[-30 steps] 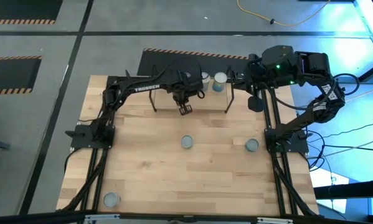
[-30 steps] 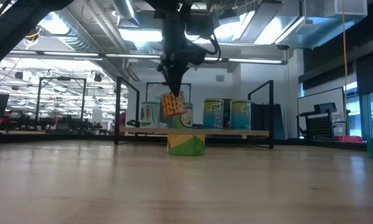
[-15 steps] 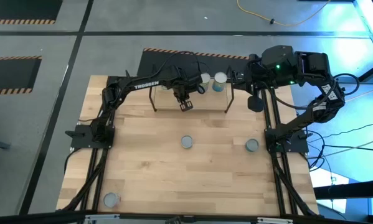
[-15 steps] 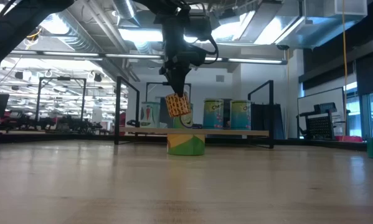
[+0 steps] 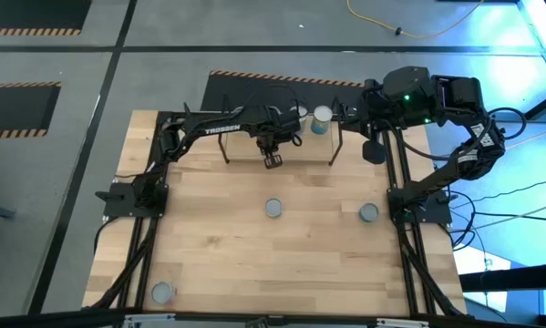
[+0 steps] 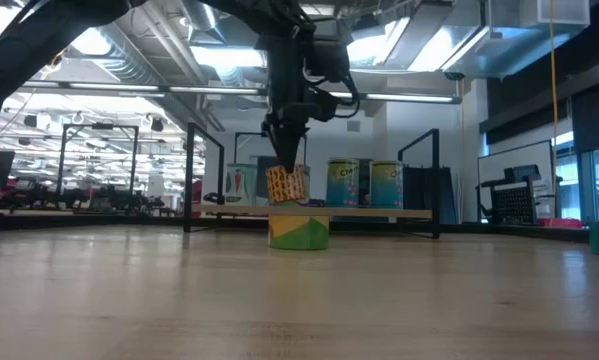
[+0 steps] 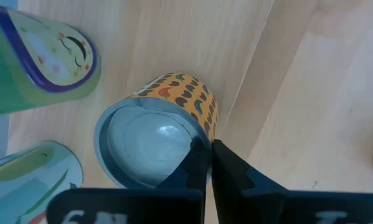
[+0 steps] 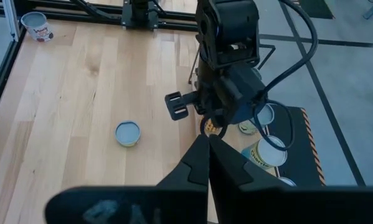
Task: Pick and place cans onto a shelf
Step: Put the yellow can on the shelf aligned with the pink can
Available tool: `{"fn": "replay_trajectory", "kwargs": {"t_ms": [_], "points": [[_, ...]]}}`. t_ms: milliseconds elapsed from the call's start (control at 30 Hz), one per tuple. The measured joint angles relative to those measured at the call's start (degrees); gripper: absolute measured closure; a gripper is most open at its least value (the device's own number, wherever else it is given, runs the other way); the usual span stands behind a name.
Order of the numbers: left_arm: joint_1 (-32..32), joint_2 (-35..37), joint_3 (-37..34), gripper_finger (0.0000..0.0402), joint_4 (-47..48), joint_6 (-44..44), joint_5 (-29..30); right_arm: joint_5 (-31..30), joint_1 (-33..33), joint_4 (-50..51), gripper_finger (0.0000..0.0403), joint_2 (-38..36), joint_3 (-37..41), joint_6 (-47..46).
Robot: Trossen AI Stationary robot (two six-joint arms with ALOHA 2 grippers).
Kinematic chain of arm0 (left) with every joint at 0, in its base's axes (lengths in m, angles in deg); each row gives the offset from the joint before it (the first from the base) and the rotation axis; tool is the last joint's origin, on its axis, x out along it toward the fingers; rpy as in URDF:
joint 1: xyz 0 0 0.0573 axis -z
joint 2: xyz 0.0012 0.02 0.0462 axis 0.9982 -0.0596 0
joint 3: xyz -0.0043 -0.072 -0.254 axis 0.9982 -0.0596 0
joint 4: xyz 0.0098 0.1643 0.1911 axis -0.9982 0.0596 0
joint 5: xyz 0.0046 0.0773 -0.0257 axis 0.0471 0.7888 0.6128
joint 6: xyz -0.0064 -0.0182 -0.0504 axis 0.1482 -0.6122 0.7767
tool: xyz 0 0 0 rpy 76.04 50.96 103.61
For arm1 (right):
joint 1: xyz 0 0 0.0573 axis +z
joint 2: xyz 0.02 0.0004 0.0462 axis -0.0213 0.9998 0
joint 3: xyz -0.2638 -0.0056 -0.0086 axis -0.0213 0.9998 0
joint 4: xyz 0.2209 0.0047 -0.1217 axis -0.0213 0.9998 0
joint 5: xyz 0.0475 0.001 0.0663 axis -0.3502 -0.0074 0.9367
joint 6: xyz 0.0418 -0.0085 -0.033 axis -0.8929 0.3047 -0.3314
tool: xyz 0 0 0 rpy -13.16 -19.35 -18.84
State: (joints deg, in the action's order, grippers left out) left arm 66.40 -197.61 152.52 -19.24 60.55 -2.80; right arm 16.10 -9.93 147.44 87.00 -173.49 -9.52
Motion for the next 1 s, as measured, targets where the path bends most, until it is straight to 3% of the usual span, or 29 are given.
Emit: {"fn": "replay_trajectory", "kwargs": {"t_ms": [300,533,1000], "points": [[0.0,0.0,0.0,0.04,-0.2,0.0,0.0,0.0,0.0,0.0,0.0398,0.0,0.0,0.0],[0.0,0.0,0.0,0.0368,-2.9,-0.1,0.0,0.0,0.0,0.0,0.0398,0.0,0.0,0.0],[0.3,0.0,0.0,0.0352,-3.9,0.0,1.6,0.0,0.0,0.1,0.0398,0.0,0.0,0.0]]}}
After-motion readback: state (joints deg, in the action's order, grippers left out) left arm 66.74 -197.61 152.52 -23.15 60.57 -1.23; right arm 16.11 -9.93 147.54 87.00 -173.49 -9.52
